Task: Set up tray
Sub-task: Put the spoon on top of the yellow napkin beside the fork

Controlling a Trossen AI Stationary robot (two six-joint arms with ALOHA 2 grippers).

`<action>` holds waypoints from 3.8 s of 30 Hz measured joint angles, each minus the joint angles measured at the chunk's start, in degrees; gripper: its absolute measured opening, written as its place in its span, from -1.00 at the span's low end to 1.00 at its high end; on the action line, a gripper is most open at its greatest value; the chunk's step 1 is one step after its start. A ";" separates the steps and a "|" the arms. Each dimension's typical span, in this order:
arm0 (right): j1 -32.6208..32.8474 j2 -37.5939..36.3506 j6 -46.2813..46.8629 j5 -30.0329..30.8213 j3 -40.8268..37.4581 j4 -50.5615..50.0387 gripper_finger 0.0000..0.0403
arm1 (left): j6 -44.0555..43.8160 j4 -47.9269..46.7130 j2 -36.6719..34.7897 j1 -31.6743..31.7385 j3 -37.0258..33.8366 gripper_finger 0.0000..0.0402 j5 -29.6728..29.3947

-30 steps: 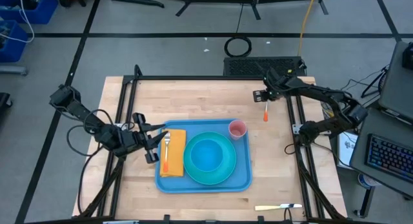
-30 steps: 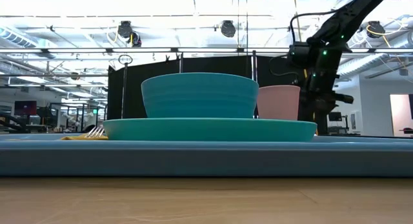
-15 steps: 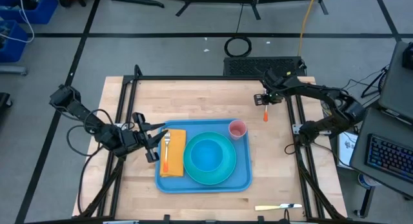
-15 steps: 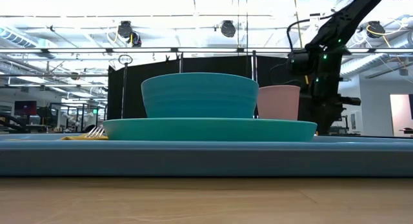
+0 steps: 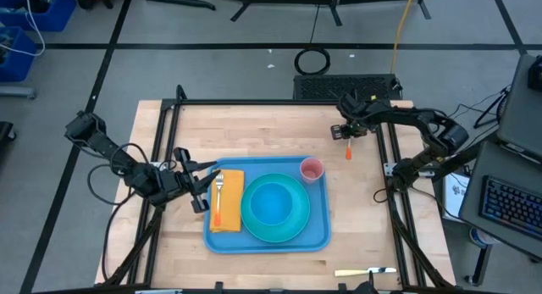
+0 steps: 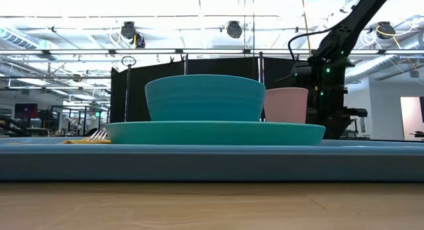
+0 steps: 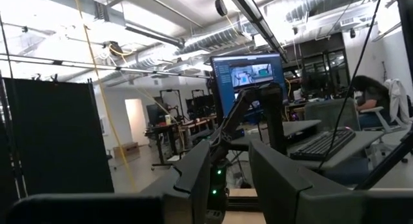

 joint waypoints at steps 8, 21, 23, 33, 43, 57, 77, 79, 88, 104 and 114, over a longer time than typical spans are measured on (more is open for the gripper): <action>-0.02 -0.07 0.02 -0.16 0.00 -0.25 -0.41 | 0.04 0.00 0.00 0.02 0.00 -0.44 -0.43; -2.26 -0.42 -1.33 -1.57 -2.93 1.99 -0.45 | 0.02 0.00 0.00 0.01 0.00 -0.44 -0.43; -2.32 -0.42 -1.58 -1.69 -3.50 2.89 -0.48 | 0.02 0.00 0.00 0.02 0.00 -0.44 -0.43; -2.23 -0.28 -2.34 -1.68 -3.58 3.01 -0.65 | 0.02 0.00 0.00 0.02 0.00 -0.44 -0.43; -2.23 -0.21 -4.79 -1.80 -3.65 3.74 -0.96 | 0.02 0.00 0.00 0.01 0.00 -0.44 -0.43; -2.23 -0.90 -5.93 -1.73 -3.79 5.11 -0.98 | 0.02 -0.01 0.00 0.02 0.00 -0.44 -0.43; 5.28 -17.84 -5.45 -1.56 -3.89 10.28 -0.99 | 0.88 -0.03 0.00 0.02 0.00 -0.44 -0.45; 6.84 -18.84 -5.42 -1.52 -3.89 12.60 -0.99 | 1.27 -0.02 0.00 0.00 0.00 -0.44 -0.47; 16.18 -21.39 -7.04 0.22 -3.82 24.94 -0.99 | 5.31 -0.04 0.00 0.02 0.00 -0.44 -1.03; 42.60 -19.60 -17.19 12.13 -3.97 60.09 -0.99 | 9.61 -9.15 0.02 4.20 -0.02 -0.44 -2.88; 53.41 -9.22 -34.23 11.76 -4.76 92.73 -0.99 | 5.62 -15.55 0.83 10.42 -0.02 -0.44 2.46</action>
